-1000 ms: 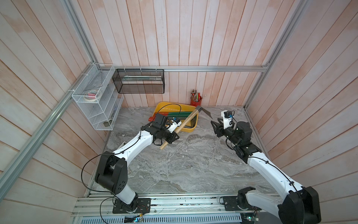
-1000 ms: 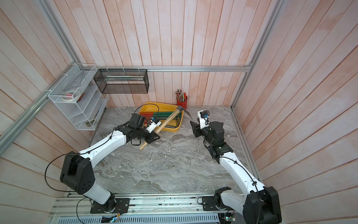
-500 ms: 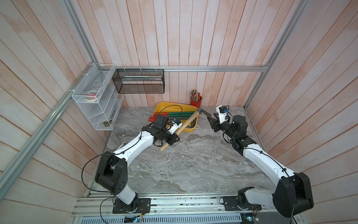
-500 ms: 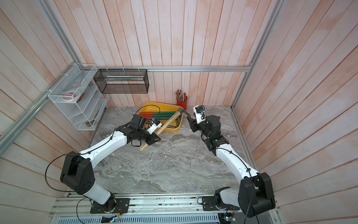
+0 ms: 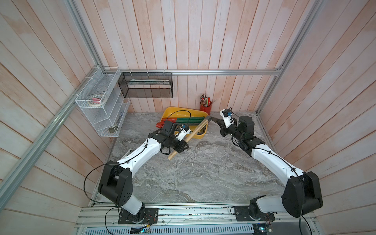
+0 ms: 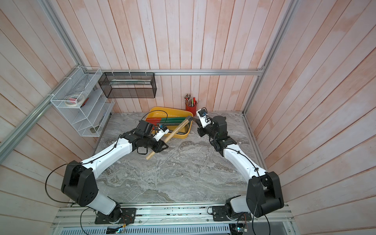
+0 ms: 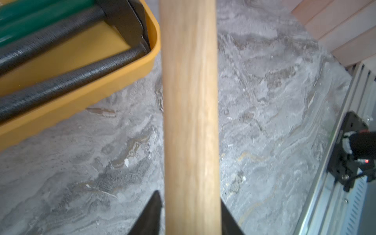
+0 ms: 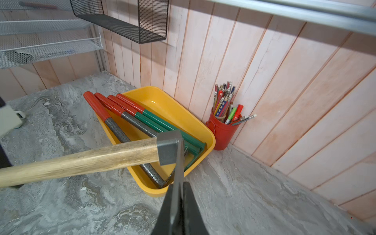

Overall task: Put the small hoe into the storage box
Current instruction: Place the hoe in the storage box.

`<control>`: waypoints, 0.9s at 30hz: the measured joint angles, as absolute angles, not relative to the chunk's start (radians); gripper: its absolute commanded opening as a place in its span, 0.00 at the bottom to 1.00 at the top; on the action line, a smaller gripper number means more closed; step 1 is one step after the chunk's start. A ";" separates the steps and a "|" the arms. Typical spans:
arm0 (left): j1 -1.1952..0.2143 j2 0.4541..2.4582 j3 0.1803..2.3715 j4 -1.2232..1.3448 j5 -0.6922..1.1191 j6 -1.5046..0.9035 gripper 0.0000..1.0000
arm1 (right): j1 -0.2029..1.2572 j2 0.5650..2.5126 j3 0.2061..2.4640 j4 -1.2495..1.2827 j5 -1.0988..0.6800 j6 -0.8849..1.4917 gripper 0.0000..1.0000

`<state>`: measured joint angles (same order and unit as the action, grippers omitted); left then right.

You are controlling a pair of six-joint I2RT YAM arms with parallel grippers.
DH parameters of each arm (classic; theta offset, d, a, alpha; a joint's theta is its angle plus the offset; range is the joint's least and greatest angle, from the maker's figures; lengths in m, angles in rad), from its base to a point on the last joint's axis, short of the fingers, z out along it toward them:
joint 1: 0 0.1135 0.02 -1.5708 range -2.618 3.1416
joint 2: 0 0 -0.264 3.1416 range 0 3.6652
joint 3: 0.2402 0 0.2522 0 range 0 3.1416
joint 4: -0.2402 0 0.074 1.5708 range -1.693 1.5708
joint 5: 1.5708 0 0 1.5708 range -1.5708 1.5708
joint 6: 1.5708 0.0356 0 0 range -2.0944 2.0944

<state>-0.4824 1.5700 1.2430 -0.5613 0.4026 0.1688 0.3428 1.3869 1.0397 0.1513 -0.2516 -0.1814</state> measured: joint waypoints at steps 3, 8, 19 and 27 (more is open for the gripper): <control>-0.484 1.536 1.243 -0.515 0.353 0.183 0.59 | 0.380 1.399 1.151 -0.028 -0.165 -0.154 0.00; -0.512 1.520 1.243 -0.449 0.206 0.213 0.55 | 0.432 1.468 1.399 -0.303 -0.036 -0.150 0.00; -0.607 1.571 1.240 -0.475 0.087 0.356 0.00 | 0.462 1.490 1.511 -0.553 0.084 -0.148 0.00; -0.607 1.592 1.239 -0.495 0.049 0.333 0.00 | 0.458 1.433 1.438 -0.451 0.031 -0.101 0.48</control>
